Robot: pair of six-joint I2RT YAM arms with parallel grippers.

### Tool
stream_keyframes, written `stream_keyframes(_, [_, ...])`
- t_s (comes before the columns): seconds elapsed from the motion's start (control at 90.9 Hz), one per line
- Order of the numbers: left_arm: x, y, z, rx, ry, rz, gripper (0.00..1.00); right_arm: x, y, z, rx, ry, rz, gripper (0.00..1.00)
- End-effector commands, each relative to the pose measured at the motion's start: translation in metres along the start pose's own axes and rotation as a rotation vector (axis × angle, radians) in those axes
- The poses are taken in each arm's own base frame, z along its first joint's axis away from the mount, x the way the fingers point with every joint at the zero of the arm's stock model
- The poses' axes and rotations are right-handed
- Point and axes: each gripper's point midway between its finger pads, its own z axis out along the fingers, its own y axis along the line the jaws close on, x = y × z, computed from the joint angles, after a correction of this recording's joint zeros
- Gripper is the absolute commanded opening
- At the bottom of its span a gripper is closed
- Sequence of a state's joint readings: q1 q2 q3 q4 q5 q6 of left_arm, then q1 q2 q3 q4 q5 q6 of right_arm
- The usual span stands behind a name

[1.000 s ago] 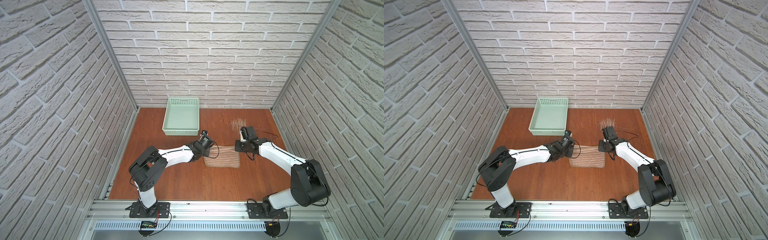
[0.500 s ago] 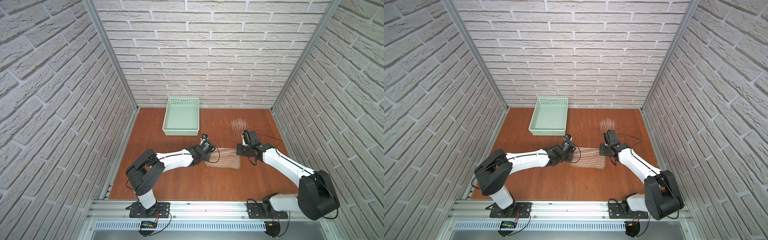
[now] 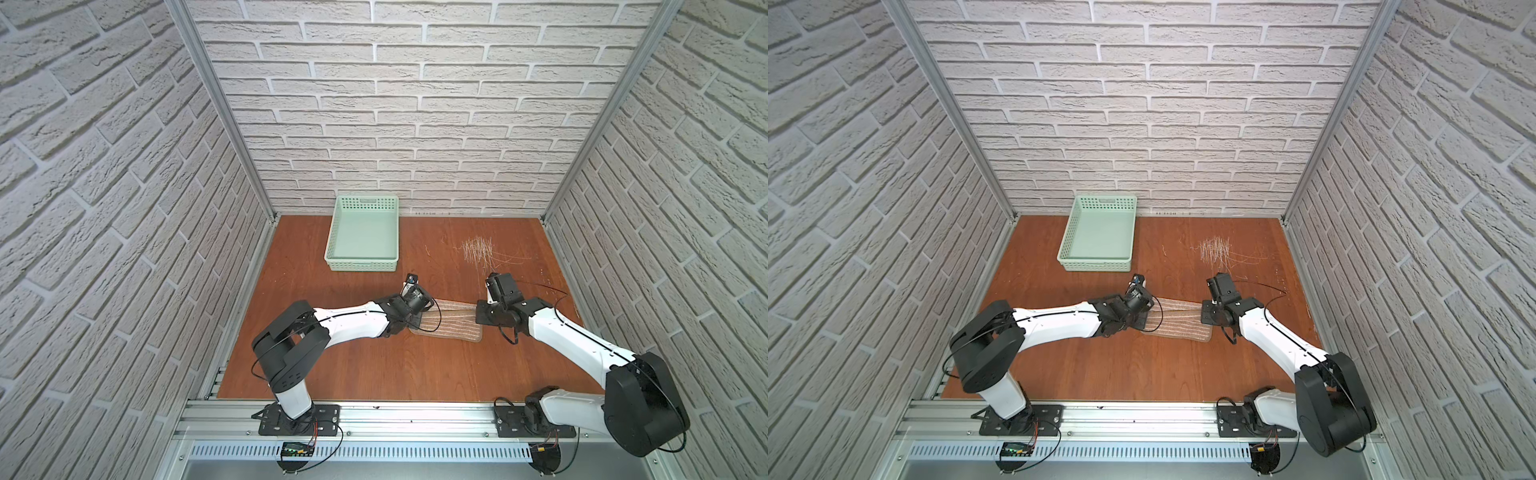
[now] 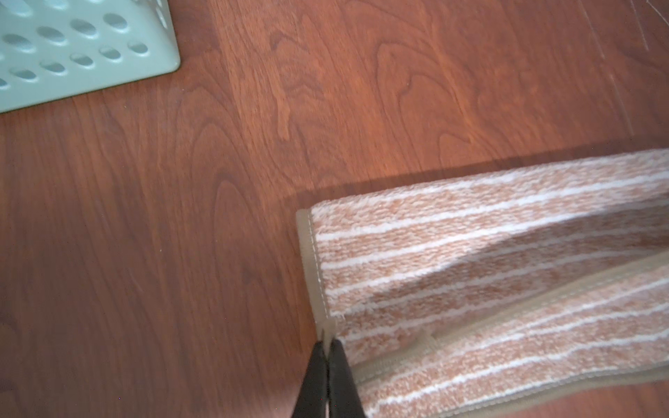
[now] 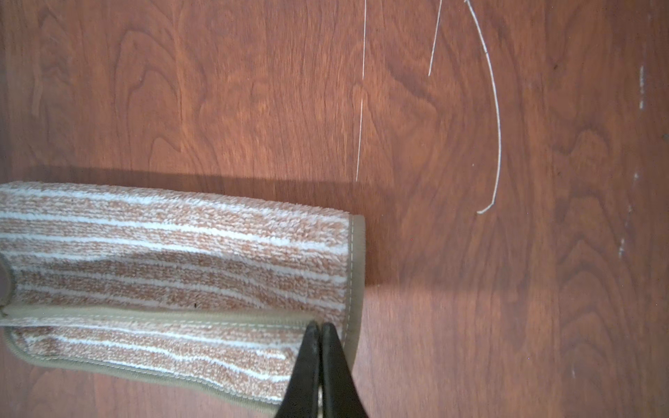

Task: Fold the square dishcloth
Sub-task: Fold the cleaning item at the center of the board.

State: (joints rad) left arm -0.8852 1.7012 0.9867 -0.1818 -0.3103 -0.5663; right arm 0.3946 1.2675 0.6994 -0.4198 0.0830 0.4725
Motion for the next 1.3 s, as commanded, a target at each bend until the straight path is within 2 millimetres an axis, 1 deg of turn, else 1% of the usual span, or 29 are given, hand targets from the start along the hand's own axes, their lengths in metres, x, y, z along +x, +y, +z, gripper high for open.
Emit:
stream_keyframes(0.0, [0.001, 0.003, -0.009, -0.004, -0.007, -0.002, 0.00, 0.006, 0.000, -0.003, -0.002, -0.005, 0.003, 0.03])
stream_keyframes(0.319, [0.009, 0.006, -0.009, -0.012, 0.005, -0.006, 0.00, 0.016, 0.003, -0.001, -0.008, 0.013, -0.004, 0.03])
stream_keyframes(0.55, [0.016, 0.007, -0.001, -0.019, 0.021, -0.021, 0.00, 0.022, 0.002, 0.006, 0.020, 0.046, 0.006, 0.03])
stream_keyframes(0.583, [0.017, 0.007, -0.001, -0.019, 0.021, -0.024, 0.00, 0.022, 0.001, 0.006, 0.025, 0.050, 0.012, 0.04])
stream_keyframes(0.671, [0.019, 0.008, -0.001, -0.018, 0.022, -0.031, 0.00, 0.028, -0.002, 0.008, 0.037, 0.066, 0.036, 0.10])
stream_keyframes(0.726, [0.020, 0.009, -0.002, -0.017, 0.021, -0.037, 0.00, 0.033, -0.004, 0.008, 0.040, 0.075, 0.056, 0.12])
stream_keyframes(0.858, [0.025, 0.008, -0.003, -0.001, 0.025, -0.058, 0.09, 0.048, -0.006, 0.009, 0.026, 0.098, 0.102, 0.20])
stream_keyframes(0.924, [0.029, 0.007, -0.001, 0.011, 0.033, -0.074, 0.10, 0.054, -0.006, 0.010, 0.013, 0.102, 0.122, 0.22])
stream_keyframes(0.979, [0.032, 0.006, 0.001, 0.017, 0.035, -0.087, 0.12, 0.061, -0.007, 0.011, 0.007, 0.109, 0.143, 0.22])
stream_keyframes(1.067, [0.038, 0.004, 0.003, 0.028, 0.041, -0.109, 0.22, 0.070, -0.010, 0.010, 0.004, 0.113, 0.166, 0.24])
stream_keyframes(1.166, [0.041, 0.002, 0.003, 0.046, 0.042, -0.133, 0.28, 0.076, -0.014, 0.007, 0.007, 0.110, 0.179, 0.27])
stream_keyframes(1.199, [0.041, 0.002, 0.002, 0.052, 0.040, -0.139, 0.31, 0.077, -0.015, 0.006, 0.009, 0.108, 0.181, 0.28])
stream_keyframes(1.254, [0.041, 0.002, 0.001, 0.056, 0.036, -0.144, 0.41, 0.078, -0.017, 0.004, 0.012, 0.101, 0.183, 0.30])
stream_keyframes(1.287, [0.040, 0.002, -0.001, 0.060, 0.030, -0.148, 0.43, 0.079, -0.018, 0.003, 0.013, 0.102, 0.182, 0.31])
